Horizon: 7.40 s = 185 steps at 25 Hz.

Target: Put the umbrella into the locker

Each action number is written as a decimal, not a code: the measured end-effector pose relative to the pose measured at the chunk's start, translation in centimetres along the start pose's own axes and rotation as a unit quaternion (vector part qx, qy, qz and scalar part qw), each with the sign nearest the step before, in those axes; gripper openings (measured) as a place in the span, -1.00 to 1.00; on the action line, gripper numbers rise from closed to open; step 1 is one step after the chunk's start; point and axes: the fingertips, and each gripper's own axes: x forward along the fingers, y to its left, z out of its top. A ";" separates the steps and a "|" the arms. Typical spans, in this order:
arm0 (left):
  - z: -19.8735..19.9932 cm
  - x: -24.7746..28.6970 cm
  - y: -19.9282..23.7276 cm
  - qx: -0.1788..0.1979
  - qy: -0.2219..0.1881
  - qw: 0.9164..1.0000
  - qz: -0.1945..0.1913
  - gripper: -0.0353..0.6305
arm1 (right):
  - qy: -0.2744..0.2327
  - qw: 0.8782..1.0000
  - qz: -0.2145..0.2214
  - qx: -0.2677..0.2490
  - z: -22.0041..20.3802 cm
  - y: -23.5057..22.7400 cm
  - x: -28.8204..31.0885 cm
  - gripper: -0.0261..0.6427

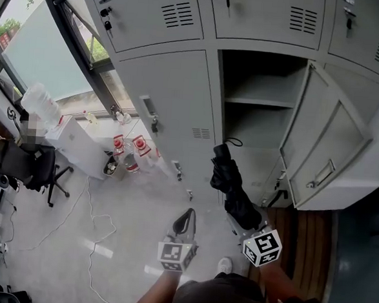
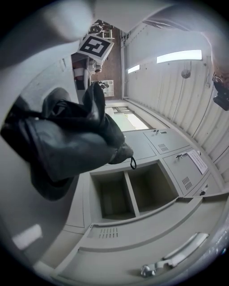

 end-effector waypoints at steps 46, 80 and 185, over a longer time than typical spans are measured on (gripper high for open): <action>2.8 19.8 2.3 0.016 -0.012 0.971 -0.236 -0.88 | 0.045 0.964 -0.259 0.034 0.9 -12.1 7.7 -0.20; 3.2 24.3 2.4 0.016 0.007 0.983 -0.182 -0.88 | 0.102 0.962 -0.250 0.028 3.8 -23.8 14.0 -0.20; 6.3 23.7 0.8 0.008 -0.002 0.986 -0.168 -0.88 | -0.010 0.955 -0.293 -0.045 9.0 -19.2 7.7 -0.91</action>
